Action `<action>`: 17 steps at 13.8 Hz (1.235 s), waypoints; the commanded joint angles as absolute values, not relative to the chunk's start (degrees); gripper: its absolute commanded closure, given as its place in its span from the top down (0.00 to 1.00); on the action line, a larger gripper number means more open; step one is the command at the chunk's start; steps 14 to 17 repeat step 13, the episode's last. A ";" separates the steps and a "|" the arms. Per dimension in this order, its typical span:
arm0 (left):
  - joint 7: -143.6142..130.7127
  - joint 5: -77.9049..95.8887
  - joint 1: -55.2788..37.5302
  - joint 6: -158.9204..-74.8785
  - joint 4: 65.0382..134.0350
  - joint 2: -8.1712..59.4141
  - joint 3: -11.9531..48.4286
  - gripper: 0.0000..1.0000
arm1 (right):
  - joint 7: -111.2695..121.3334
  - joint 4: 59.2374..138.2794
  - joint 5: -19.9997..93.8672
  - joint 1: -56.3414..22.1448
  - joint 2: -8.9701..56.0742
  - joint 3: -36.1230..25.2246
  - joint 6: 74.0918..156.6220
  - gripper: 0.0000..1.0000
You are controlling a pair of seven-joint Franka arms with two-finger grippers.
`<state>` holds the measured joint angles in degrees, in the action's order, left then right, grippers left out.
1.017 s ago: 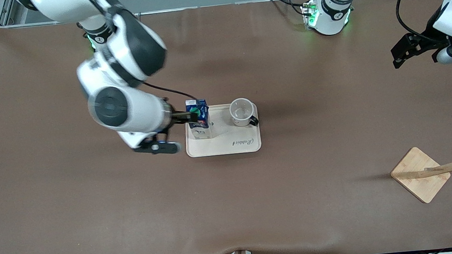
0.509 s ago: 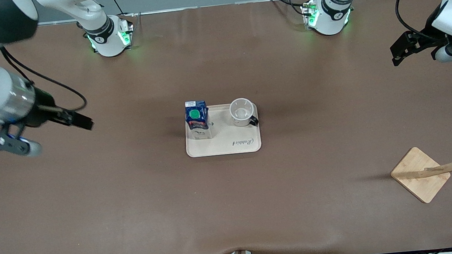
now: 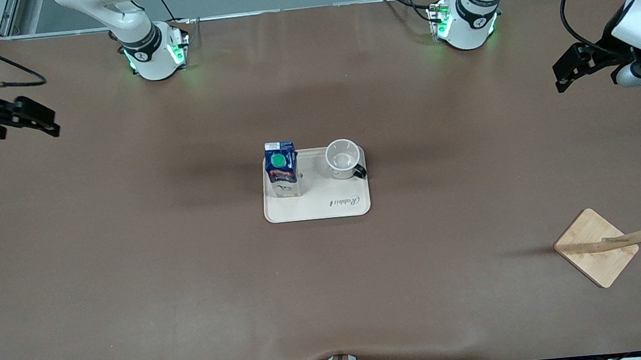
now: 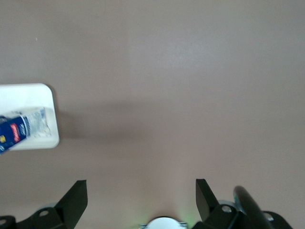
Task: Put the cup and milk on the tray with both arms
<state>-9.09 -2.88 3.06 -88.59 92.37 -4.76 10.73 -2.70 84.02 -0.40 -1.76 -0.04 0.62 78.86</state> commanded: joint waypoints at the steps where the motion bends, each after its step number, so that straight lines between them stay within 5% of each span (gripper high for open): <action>1: -8.35 -2.99 3.25 -87.63 91.85 -4.83 11.07 1.00 | 0.09 85.87 -2.89 -0.70 -1.05 1.32 80.07 1.00; 17: -8.26 -2.90 3.60 -87.01 89.91 -4.39 10.64 1.00 | -1.50 85.34 2.64 0.35 -1.23 0.79 80.42 1.00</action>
